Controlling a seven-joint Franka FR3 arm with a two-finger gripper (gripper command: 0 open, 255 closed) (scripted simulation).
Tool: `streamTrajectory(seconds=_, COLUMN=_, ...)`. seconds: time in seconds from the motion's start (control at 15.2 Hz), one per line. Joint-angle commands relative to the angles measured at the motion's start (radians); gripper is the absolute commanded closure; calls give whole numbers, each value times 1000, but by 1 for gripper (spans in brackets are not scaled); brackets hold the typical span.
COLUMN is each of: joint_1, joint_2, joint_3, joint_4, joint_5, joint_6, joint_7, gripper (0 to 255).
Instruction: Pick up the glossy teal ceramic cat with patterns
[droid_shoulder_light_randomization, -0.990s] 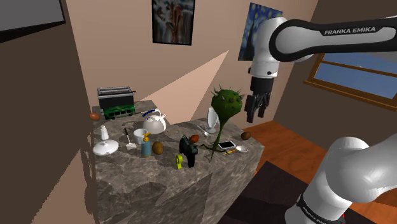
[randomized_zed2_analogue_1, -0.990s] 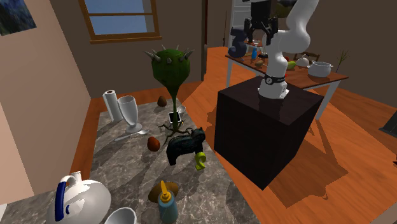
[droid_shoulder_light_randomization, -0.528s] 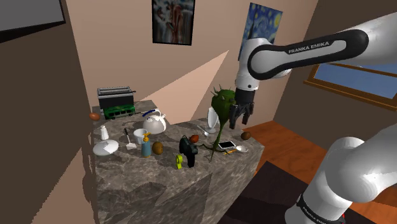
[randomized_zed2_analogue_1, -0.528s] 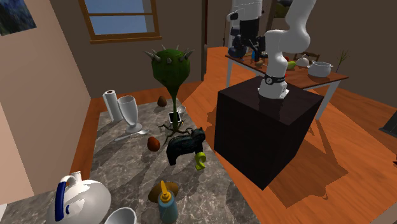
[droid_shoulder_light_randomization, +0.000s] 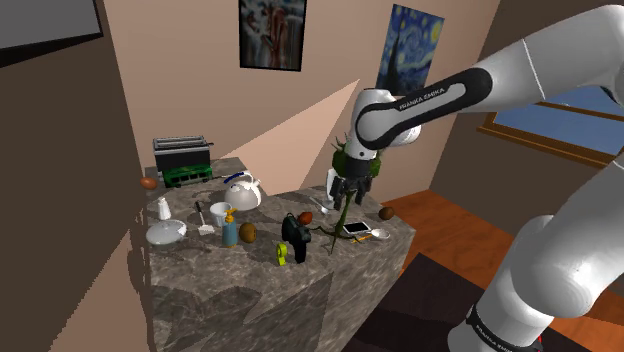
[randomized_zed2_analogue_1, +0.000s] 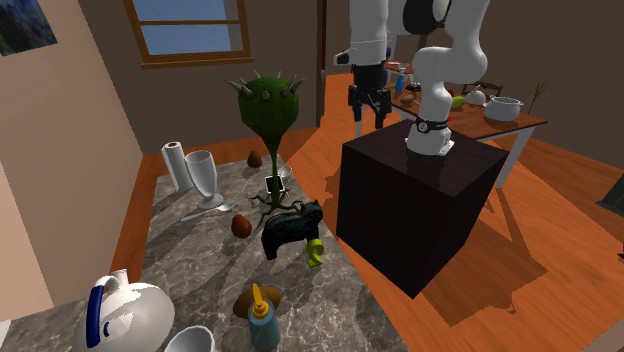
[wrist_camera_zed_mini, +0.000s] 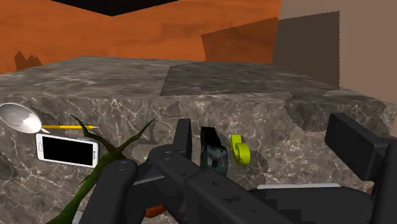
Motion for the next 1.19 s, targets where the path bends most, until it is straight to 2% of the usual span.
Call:
streamTrajectory(seconds=0.0, joint_1=-2, joint_2=84, joint_3=-3, joint_4=35, joint_5=10, joint_6=64, joint_7=-1, gripper=0)
streamTrajectory(seconds=0.53, joint_1=-11, joint_2=388, joint_3=-12, joint_4=202, joint_5=60, joint_6=251, joint_7=-7, gripper=0)
streamTrajectory(seconds=1.12, joint_1=-37, joint_2=725, joint_3=-10, joint_4=487, joint_5=114, joint_6=359, joint_7=-10, gripper=0)
